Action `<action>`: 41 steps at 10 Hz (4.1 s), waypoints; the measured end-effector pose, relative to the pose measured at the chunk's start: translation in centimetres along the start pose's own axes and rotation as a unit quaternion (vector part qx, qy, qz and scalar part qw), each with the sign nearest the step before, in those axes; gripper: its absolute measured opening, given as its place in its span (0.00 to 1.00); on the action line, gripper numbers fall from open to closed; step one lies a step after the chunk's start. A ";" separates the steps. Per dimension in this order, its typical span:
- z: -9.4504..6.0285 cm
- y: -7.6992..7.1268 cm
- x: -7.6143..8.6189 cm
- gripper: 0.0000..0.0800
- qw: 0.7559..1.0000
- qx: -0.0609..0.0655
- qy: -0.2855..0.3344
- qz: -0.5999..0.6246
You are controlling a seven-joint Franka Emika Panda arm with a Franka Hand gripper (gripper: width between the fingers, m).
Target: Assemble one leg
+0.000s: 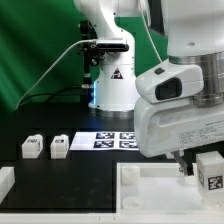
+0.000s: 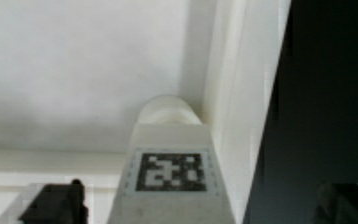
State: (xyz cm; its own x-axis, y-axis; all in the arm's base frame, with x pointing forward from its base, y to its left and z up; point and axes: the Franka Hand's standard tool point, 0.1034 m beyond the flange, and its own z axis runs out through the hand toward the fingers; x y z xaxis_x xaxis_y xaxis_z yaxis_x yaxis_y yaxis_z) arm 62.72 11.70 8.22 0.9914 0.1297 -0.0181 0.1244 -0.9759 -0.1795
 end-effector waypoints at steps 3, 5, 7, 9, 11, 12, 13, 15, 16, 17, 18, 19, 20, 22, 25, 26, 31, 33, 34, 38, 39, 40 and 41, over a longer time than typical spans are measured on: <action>0.0 0.1 0.0 0.67 1.000 0.000 0.000 0.001; 0.0 0.4 0.0 0.37 1.000 -0.002 0.000 0.002; 0.0 0.5 0.0 0.37 1.000 -0.002 0.000 0.008; 0.1 0.5 0.0 0.37 0.999 -0.001 0.004 0.046; 0.2 0.4 0.0 0.37 0.980 -0.001 0.025 0.197; 0.3 0.3 -0.1 0.37 0.962 0.000 0.033 0.272; 0.3 0.3 0.0 0.37 0.939 0.003 0.034 0.341; 0.4 0.0 0.0 0.37 0.883 0.012 0.035 0.468; 0.4 0.0 0.0 0.37 0.868 0.015 0.034 0.495; 0.4 -0.1 0.0 0.37 0.847 0.018 0.032 0.531; 0.4 -0.2 0.0 0.37 0.832 0.020 0.031 0.553; 0.4 -0.4 0.0 0.37 0.791 0.030 0.030 0.610; 0.5 -0.6 0.1 0.37 0.735 0.046 0.034 0.676; 0.6 -1.0 0.1 0.37 0.709 0.055 0.039 0.702; 0.7 -1.0 0.0 0.49 0.744 0.053 0.041 0.664; 0.8 -0.9 -0.2 0.71 0.780 0.047 0.037 0.623; 0.6 -0.8 -0.5 0.81 0.923 0.027 0.036 0.382; 0.3 0.2 -0.5 0.81 0.965 0.003 0.034 0.260; 0.1 0.2 -0.2 0.81 0.980 -0.020 0.036 0.193; 0.2 -0.5 -0.1 0.47 0.979 -0.021 0.038 0.201; 0.2 -0.5 -0.1 0.47 0.968 -0.018 0.038 0.246; 0.2 -0.3 -0.2 0.37 0.955 -0.016 0.038 0.293; 0.2 -0.3 -0.1 0.37 0.934 -0.007 0.038 0.355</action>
Offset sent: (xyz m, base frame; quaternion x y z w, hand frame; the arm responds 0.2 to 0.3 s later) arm 0.0000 0.0000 0.0000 0.0000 0.0000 0.0000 1.0000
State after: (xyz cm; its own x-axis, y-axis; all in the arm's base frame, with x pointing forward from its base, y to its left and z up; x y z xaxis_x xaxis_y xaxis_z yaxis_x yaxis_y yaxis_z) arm 62.53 12.02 8.12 0.8245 -0.5628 -0.0585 -0.5650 -0.8137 -0.1363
